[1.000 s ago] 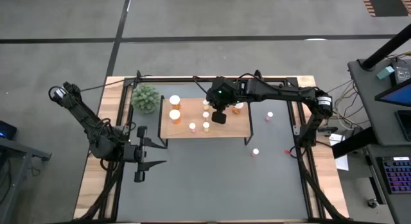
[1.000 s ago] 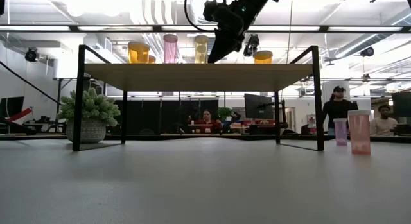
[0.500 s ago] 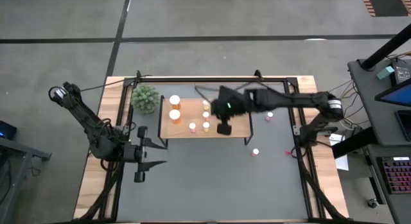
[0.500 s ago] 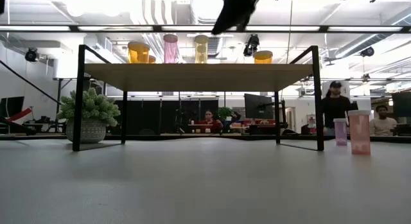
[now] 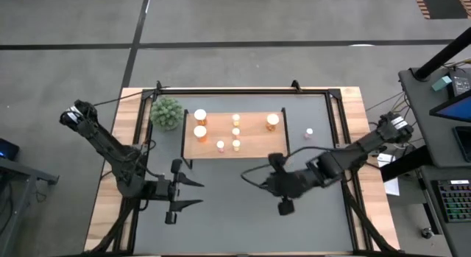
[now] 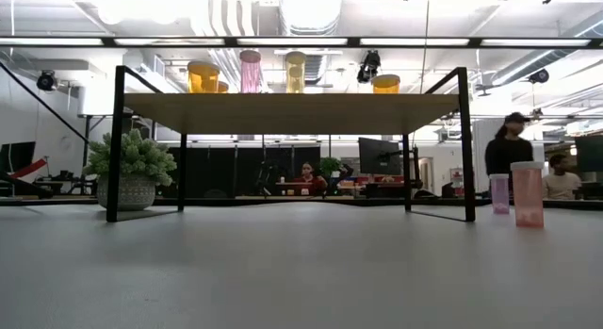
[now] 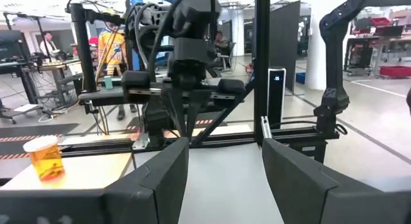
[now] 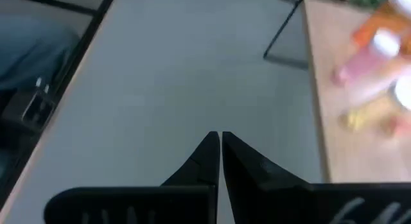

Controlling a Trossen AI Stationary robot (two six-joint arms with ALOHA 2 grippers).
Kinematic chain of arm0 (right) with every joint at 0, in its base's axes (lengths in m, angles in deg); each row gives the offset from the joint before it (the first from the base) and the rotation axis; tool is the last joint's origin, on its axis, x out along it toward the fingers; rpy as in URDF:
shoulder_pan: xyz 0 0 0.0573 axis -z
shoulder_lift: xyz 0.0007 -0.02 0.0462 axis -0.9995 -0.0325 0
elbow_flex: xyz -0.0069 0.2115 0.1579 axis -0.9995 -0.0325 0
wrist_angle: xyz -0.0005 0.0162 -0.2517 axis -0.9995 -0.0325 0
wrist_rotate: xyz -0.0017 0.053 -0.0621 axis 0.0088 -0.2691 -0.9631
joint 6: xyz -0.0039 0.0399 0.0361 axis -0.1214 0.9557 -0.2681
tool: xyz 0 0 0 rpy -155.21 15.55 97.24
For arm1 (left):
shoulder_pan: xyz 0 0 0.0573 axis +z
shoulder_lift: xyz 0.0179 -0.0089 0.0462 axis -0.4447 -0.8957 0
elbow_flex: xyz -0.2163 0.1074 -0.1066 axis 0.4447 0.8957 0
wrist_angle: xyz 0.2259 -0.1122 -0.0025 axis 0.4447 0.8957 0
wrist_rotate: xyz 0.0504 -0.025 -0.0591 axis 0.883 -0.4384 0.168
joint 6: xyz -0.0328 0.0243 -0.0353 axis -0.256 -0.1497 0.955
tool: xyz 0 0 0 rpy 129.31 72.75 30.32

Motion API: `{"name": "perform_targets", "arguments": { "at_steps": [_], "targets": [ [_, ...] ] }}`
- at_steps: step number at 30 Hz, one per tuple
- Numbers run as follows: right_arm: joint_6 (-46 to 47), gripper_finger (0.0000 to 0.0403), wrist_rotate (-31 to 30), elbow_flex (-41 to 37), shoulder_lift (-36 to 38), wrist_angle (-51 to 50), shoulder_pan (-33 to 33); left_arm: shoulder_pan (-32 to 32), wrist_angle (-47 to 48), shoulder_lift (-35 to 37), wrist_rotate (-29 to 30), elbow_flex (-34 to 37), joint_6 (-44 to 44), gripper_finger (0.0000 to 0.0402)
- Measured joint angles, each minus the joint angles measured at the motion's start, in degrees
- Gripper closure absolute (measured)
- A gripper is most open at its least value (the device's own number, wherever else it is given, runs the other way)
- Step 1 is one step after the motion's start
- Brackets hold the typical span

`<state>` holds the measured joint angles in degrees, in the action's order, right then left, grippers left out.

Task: Pick and place medicine bottles onto shelf by color
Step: Put the pink pill bottle on the shelf

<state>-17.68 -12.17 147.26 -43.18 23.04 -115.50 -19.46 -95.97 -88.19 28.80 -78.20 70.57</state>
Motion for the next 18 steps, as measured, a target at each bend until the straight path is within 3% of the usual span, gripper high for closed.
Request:
{"name": "perform_targets", "arguments": {
  "at_steps": [4,11,15,18],
  "targets": [
    [7.21,0.0394,-1.23,-2.26,1.88,-6.20,-5.06,-0.02,-0.07,-1.78,0.02,-1.95,-0.03,0.0219],
    [23.75,0.0394,-13.42,-10.42,7.56,-12.16,-12.08,-0.04,-0.03,-2.75,0.08,-2.50,-0.06,0.0219],
    [36.74,0.0383,-13.27,-16.54,11.81,-13.90,-13.56,-0.04,-0.03,-2.67,0.23,-2.41,-0.07,0.0219],
    [42.92,0.0348,-12.86,-21.94,14.35,-13.93,-13.60,-0.04,-0.05,-2.66,0.24,-2.45,-0.09,0.0219]
  ]
}}
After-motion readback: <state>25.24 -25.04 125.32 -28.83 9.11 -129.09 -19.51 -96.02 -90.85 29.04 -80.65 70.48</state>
